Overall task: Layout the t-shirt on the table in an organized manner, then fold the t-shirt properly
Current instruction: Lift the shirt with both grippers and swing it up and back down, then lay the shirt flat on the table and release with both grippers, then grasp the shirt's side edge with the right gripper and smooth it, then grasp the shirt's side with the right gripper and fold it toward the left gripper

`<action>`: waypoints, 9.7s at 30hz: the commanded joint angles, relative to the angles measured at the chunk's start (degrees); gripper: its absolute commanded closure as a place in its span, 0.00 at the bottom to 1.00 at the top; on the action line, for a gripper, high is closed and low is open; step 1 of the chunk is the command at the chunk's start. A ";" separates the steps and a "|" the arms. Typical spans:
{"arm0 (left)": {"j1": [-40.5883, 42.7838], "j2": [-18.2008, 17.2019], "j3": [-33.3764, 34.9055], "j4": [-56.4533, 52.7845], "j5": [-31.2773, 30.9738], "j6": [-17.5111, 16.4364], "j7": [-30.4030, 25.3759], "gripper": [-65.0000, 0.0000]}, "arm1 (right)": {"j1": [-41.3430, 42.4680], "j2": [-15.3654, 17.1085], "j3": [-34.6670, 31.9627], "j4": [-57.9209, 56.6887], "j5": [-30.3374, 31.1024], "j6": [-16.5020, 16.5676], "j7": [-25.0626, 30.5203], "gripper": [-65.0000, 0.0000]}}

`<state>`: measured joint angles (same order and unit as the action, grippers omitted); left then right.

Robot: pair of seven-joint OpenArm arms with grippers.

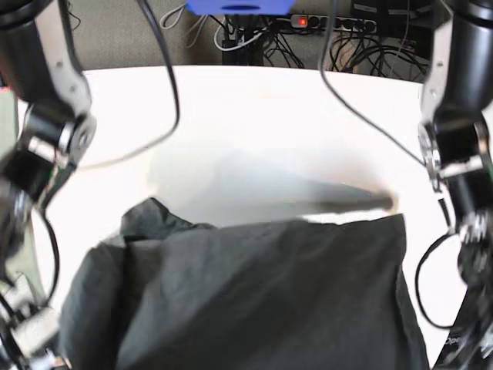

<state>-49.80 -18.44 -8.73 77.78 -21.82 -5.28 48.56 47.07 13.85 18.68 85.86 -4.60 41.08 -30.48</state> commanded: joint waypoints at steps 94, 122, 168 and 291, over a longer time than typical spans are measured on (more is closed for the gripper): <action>46.77 -0.16 -18.65 11.32 -13.03 0.49 4.85 0.58 | -45.09 -4.57 0.27 21.43 1.83 -1.08 -12.99 0.86; 44.13 1.34 -10.30 -11.62 5.52 0.49 -3.06 1.00 | -20.83 -10.11 -8.35 -31.14 -11.00 -1.08 0.55 0.99; 44.92 2.92 -17.25 -1.60 5.96 0.49 4.85 1.00 | -9.40 -1.67 -5.80 -31.14 -11.18 -1.08 -9.48 0.60; 53.01 3.71 -17.33 -2.66 5.96 0.49 0.37 1.00 | -41.57 -18.37 -31.91 3.76 -22.96 -1.08 -10.53 0.46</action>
<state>2.33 -14.57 -26.15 75.66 -17.63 -5.63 44.49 4.56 -4.29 -13.28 88.84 -27.77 40.27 -41.36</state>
